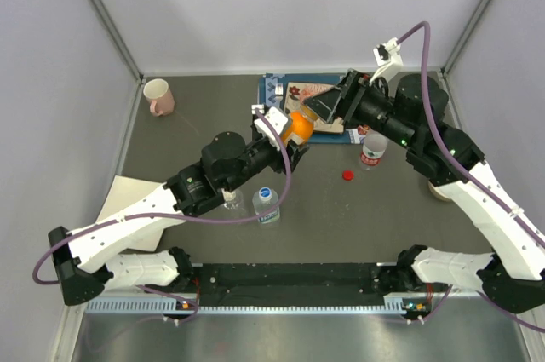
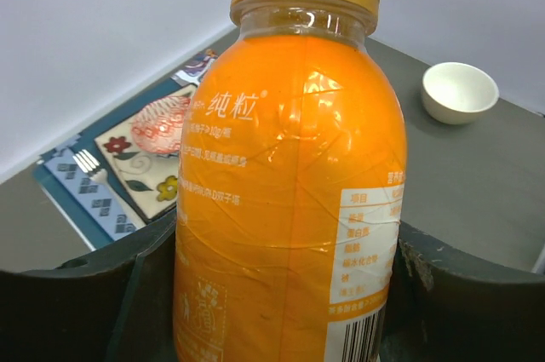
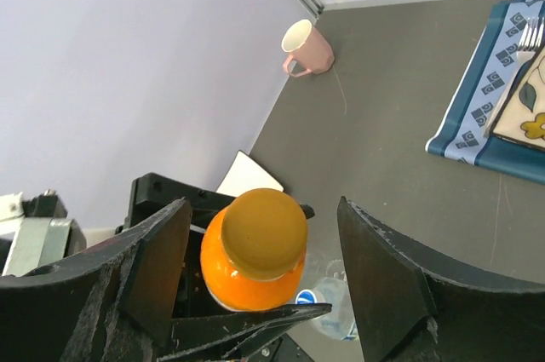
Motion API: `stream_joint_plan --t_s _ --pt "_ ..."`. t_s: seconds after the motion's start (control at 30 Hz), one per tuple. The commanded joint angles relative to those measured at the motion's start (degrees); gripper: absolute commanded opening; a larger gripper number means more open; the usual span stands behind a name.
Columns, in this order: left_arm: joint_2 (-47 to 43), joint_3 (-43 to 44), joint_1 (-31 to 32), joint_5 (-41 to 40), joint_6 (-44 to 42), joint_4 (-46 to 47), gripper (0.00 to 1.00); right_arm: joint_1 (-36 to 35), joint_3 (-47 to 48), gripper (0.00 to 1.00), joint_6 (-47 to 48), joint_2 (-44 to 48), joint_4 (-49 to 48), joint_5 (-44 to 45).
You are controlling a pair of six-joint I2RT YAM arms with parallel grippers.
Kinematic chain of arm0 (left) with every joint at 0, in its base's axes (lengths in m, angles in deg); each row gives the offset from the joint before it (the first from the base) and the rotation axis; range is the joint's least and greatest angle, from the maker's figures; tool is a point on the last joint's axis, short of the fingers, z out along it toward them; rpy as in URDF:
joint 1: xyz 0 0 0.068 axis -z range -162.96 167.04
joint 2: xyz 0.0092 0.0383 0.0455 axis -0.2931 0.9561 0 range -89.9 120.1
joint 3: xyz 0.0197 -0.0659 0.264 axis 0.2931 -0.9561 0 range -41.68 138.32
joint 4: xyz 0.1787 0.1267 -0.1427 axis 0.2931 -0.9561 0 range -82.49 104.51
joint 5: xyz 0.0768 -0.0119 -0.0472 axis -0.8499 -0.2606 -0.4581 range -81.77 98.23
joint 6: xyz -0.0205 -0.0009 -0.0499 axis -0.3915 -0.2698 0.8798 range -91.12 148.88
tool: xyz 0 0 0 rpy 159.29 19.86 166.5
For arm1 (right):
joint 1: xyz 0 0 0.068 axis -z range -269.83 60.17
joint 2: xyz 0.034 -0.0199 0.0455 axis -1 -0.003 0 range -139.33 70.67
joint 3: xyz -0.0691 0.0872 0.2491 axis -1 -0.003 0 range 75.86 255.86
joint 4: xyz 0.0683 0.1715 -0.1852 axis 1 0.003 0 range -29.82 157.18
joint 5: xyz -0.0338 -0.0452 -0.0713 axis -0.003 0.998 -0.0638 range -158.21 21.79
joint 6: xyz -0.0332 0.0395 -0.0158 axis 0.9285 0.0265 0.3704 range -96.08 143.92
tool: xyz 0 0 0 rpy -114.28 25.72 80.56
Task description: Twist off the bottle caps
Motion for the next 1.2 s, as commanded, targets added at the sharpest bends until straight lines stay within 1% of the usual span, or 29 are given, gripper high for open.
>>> stream_joint_plan --t_s 0.0,0.17,0.27,0.3,0.37,0.4,0.47,0.5,0.57,0.6,0.63,0.67,0.77,0.8,0.9,0.93,1.0,1.03,1.1,1.13,1.17 --pt "-0.56 -0.23 1.54 -7.5 -3.15 5.71 0.33 0.02 3.17 0.69 -1.21 -1.27 -0.51 0.94" --pt "-0.38 -0.58 2.33 -8.47 -3.77 6.15 0.32 0.02 3.08 0.65 -1.3 -2.85 -0.77 -0.29" --pt "-0.82 -1.11 2.42 -8.56 -4.03 6.5 0.32 0.02 2.55 0.58 -1.38 -3.03 -1.38 -0.82" --pt "-0.82 -1.28 2.51 -8.56 -4.03 6.59 0.32 0.02 2.38 0.54 -1.38 -2.94 -1.91 -0.99" --pt "-0.99 -1.55 2.51 -8.64 -4.21 6.76 0.32 0.02 1.85 0.49 -1.38 -2.94 -2.26 -1.43" --pt "-1.0 -1.46 2.51 -8.73 -4.21 6.85 0.33 0.02 1.67 0.41 -1.38 -2.94 -2.53 -1.52" --pt "-1.0 -1.72 2.51 -9.08 -4.38 6.94 0.32 0.02 1.41 0.34 -1.56 -3.03 -2.88 -2.49" --pt "-1.08 -1.72 2.51 -9.26 -4.39 7.2 0.33 -0.07 1.32 0.28 -1.65 -3.12 -2.88 -3.27" --pt "-1.0 -1.72 2.51 -9.44 -4.39 7.64 0.32 -0.07 0.88 0.2 -1.65 -3.29 -3.14 -4.16" --pt "-1.0 -1.55 2.51 -9.52 -4.47 7.64 0.33 0.02 0.71 0.11 -1.65 -3.29 -3.06 -4.6" --pt "-0.91 -1.46 2.51 -9.52 -4.47 7.73 0.32 -0.07 0.44 0.07 -1.65 -3.29 -3.14 -5.38" --pt "-0.99 -1.37 2.51 -9.52 -4.39 7.73 0.32 -0.07 0.27 0.0 -1.3 -3.29 -3.06 -5.74" --pt "-1.26 -0.93 2.51 -8.48 -3.95 7.9 0.33 -0.07 -0.17 0.0 0.62 -3.47 -3.32 -8.81" --pt "-1.43 -0.93 2.51 -7.6 -3.77 7.91 0.33 -0.07 -0.09 0.0 1.25 -3.64 -3.32 -11.25" --pt "-2.22 -0.23 2.25 -2.33 -2.19 7.47 0.33 -0.07 -0.09 0.0 3.88 -3.74 -3.49 -15.04" --pt "-2.57 0.21 1.46 3.43 -1.14 7.29 0.33 -0.07 -0.35 0.0 4.67 -3.56 -3.67 -15.93" --pt "-2.84 1.0 -0.03 11.78 0.18 5.89 0.33 -0.07 -0.79 0.0 7.22 -2.51 -4.46 -17.51" --pt "-3.01 1.52 -1.95 18.88 3.23 5.8 0.32 0.02 -0.79 0.0 8.1 -2.24 -4.46 -18.39" --pt "-3.28 1.97 -4.42 27.96 6.06 6.75 0.33 0.1 -0.53 0.0 10.82 -1.89 -4.46 -22.06" --pt "-3.37 2.06 -7.31 32.36 9.38 7.63 0.33 0.02 -0.18 0.0 11.7 -1.89 -4.46 -23.74" --pt "-3.19 1.97 -8.73 40.84 11.15 8.51 0.33 0.02 0.0 0.0 13.28 -1.89 -4.46 -25.5"
